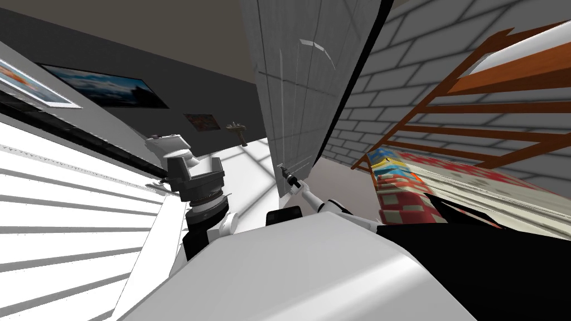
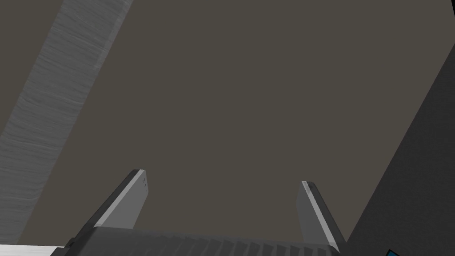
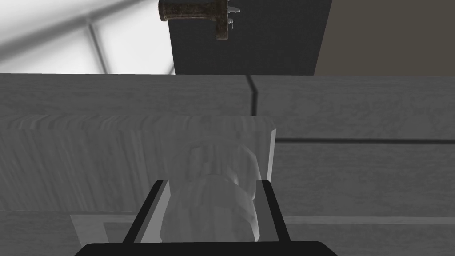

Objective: Push the door open

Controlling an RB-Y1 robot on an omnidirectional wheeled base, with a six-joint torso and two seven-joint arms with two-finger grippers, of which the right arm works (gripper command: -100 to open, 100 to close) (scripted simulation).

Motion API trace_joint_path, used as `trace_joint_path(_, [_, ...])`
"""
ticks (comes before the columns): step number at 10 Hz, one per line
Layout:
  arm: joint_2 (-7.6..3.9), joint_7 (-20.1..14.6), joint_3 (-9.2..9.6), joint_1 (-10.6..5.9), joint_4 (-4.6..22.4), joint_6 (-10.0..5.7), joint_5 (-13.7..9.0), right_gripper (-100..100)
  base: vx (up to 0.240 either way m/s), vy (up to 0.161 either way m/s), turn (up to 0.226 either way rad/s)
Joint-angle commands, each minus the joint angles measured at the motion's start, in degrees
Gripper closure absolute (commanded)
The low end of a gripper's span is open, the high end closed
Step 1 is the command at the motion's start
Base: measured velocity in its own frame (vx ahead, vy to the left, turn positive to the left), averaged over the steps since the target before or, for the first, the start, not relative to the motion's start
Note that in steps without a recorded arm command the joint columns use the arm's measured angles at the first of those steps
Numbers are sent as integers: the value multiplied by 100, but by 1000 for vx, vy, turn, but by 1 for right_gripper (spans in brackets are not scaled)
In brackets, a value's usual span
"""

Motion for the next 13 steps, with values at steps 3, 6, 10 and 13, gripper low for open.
trace_joint_path(3, [-17, 112, -329, -89, 102, -35, -49, 100, 117, 140, -53])
trace_joint_path(6, [8, 214, -553, -102, 178, -34, -79, 100, 135, 129, -43])
trace_joint_path(10, [40, 334, -817, -118, 267, -34, -113, 100, 100, 139, -56])
trace_joint_path(13, [69, 436, -1044, -132, 344, -33, -143, 100, 128, 172, -68])
